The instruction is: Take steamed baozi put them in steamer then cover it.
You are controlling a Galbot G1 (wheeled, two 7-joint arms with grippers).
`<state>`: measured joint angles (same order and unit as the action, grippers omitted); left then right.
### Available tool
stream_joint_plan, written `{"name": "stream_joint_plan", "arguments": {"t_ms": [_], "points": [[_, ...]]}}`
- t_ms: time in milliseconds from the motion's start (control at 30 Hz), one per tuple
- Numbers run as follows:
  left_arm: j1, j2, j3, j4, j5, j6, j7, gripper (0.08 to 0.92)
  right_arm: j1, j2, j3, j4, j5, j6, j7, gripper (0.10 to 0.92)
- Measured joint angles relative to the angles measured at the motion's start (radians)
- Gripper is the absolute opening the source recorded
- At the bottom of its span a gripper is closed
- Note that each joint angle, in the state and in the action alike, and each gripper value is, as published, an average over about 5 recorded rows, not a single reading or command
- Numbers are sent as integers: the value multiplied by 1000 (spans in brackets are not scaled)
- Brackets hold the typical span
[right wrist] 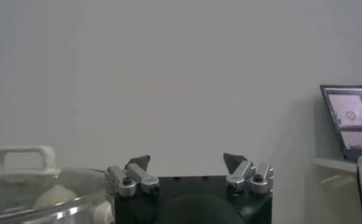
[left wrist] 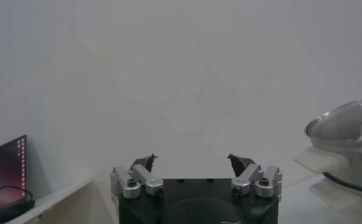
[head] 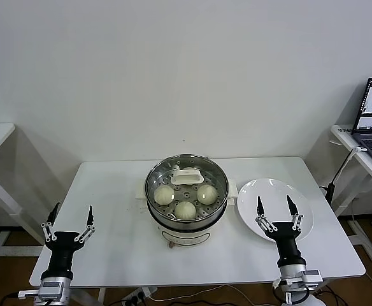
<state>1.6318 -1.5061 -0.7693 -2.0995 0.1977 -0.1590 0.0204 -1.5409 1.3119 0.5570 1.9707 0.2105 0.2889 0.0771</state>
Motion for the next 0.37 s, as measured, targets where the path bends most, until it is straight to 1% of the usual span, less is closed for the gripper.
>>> {"name": "stream_joint_plan", "arguments": {"t_ms": [367], "points": [[14, 3, 12, -10, 9, -9, 5, 823, -4, 0, 3, 12, -1, -16, 1, 823]]}}
